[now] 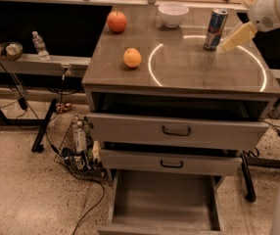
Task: Place redbull can into bottom drawer
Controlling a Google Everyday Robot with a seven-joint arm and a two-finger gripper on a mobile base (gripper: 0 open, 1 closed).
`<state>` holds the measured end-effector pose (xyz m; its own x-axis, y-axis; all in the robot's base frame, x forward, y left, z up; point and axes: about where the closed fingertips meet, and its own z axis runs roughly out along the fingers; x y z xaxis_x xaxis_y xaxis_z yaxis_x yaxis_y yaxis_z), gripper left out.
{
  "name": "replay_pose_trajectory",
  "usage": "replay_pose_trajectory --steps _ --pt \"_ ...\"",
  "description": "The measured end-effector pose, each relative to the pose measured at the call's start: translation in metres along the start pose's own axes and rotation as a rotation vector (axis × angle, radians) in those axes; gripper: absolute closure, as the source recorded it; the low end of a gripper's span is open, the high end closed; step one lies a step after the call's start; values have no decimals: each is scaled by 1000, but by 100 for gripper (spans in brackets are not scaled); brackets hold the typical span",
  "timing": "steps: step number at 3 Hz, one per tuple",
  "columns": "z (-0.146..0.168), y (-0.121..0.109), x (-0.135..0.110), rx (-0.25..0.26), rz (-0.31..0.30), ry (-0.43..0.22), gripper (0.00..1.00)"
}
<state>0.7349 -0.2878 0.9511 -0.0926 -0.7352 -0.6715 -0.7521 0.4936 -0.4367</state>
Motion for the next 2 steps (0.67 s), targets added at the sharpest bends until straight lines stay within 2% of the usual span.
replay_pose_trajectory --steps 1,2 --pt "70 -18 -37 13 98 -153 0" --pt "96 -42 -50 71 158 -228 0"
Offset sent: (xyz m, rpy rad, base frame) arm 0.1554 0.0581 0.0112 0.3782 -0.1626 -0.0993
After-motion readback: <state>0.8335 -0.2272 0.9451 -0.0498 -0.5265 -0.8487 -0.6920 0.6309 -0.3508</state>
